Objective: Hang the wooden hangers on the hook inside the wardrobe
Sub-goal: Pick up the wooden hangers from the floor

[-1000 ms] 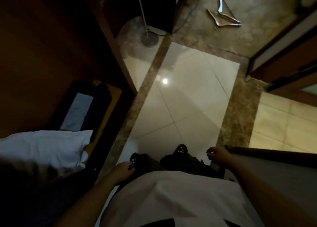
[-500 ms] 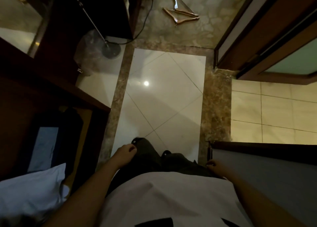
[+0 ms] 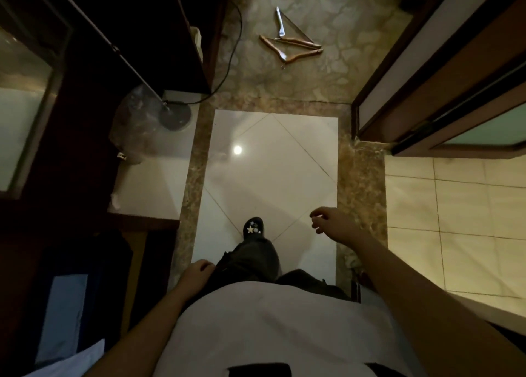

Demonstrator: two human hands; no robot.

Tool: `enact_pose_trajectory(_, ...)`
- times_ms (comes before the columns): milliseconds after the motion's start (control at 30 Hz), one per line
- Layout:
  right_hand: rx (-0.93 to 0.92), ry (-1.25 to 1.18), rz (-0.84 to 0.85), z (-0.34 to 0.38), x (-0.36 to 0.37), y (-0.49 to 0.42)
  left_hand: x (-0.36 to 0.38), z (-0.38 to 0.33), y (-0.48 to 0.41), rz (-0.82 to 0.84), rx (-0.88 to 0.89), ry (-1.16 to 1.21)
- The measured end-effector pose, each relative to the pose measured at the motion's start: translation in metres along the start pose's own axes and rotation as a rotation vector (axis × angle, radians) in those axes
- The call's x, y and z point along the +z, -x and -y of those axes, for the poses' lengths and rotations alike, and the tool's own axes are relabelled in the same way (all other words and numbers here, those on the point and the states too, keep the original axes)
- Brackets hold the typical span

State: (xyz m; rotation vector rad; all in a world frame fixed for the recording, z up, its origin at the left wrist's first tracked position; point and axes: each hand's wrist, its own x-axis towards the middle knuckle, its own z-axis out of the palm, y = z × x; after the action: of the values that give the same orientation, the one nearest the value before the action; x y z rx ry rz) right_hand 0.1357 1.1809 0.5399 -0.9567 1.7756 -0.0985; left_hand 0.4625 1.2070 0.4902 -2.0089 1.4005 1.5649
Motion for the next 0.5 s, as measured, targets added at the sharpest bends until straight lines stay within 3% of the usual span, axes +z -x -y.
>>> enact_pose_trajectory(200,0.037,-0.047,-0.084,0.037,-0.046,-0.035,-0.063,-0.056,-0.048,0.122,0.036,-0.126)
enact_pose_trajectory(500,0.328,-0.116,-0.078,-0.009,-0.097,-0.057,-0.120,-0.212,-0.121,0.117,0.184,-0.139)
